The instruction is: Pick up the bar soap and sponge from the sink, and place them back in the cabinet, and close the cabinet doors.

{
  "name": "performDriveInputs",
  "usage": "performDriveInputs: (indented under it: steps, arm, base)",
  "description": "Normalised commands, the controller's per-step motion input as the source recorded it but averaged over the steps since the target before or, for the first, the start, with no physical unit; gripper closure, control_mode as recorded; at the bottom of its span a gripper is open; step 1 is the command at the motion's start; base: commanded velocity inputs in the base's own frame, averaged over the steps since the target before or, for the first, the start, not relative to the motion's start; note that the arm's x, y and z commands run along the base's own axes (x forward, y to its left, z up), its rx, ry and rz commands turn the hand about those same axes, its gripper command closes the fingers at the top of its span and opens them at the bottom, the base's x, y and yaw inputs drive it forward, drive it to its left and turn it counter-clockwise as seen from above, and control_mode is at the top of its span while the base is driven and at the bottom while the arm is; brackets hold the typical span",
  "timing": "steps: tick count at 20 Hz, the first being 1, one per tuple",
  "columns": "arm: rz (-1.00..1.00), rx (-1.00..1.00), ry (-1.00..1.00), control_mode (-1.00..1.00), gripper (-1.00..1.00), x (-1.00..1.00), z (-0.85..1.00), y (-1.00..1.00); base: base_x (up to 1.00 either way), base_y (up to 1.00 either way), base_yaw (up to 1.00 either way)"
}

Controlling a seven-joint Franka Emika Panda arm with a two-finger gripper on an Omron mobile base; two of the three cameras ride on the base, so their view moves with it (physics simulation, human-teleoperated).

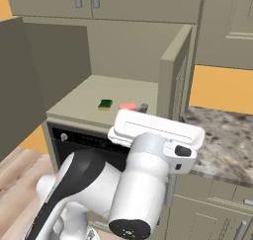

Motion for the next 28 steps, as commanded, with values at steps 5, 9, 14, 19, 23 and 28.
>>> performDriveInputs:
  steps: [5,9,14,19,23,28]
  arm:
    - [0.12,0.00,0.00,-1.00,-1.00,0.30,-0.06,-0.04]
    - [0.12,0.00,0.00,-1.00,-1.00,0.29,-0.05,-0.04]
    - [0.15,0.00,0.00,-1.00,-1.00,0.19,-0.05,-0.01]
    - [0.20,0.00,0.00,-1.00,-1.00,0.05,-0.11,0.07]
    - [0.22,0.00,0.00,-1.00,-1.00,0.03,-0.07,0.29]
    - [0.16,0.00,0.00,-1.00,-1.00,0.06,0.00,0.48]
  base:
    - [0.00,0.00,0.00]
    - [0.00,0.00,0.00]
    - [0.00,0.00,0.00]
    - [0.00,0.00,0.00]
    - [0.00,0.00,0.00]
    - [0.00,0.00,0.00]
